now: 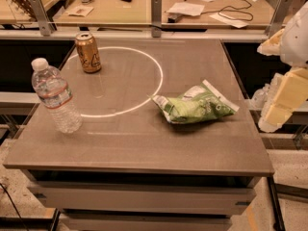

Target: Knock orange can over

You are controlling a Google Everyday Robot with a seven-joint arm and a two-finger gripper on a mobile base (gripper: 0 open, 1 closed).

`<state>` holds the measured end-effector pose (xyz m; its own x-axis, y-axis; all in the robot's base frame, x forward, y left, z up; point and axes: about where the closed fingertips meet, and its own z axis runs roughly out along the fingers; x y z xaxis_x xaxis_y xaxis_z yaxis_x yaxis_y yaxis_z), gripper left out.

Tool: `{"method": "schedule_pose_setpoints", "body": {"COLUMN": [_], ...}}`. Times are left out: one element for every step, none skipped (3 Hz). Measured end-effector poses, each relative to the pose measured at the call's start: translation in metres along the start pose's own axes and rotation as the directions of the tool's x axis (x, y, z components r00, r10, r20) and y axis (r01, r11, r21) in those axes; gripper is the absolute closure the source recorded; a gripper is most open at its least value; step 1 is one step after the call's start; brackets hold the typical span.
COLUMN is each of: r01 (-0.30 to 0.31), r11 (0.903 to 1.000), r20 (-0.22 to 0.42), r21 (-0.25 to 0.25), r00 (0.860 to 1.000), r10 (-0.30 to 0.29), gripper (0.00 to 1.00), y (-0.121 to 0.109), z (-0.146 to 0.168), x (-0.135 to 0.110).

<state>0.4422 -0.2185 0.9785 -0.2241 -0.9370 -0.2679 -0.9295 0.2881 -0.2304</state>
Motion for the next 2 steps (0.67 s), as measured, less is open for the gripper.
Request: {"method": "schedule_pose_setpoints", "body": {"r01": [-0.011,0.024], "r11": [0.9999,0.9994], "r20": [0.153,0.347], "r21": [-0.008,-0.024], "r00": [0.988,0.938], "r10": [0.012,-0.014], "gripper": [0.00,0.00], "y": [-0.025,-0.053], "z": [-0.001,0.003], "x": [0.000,-0.010]}}
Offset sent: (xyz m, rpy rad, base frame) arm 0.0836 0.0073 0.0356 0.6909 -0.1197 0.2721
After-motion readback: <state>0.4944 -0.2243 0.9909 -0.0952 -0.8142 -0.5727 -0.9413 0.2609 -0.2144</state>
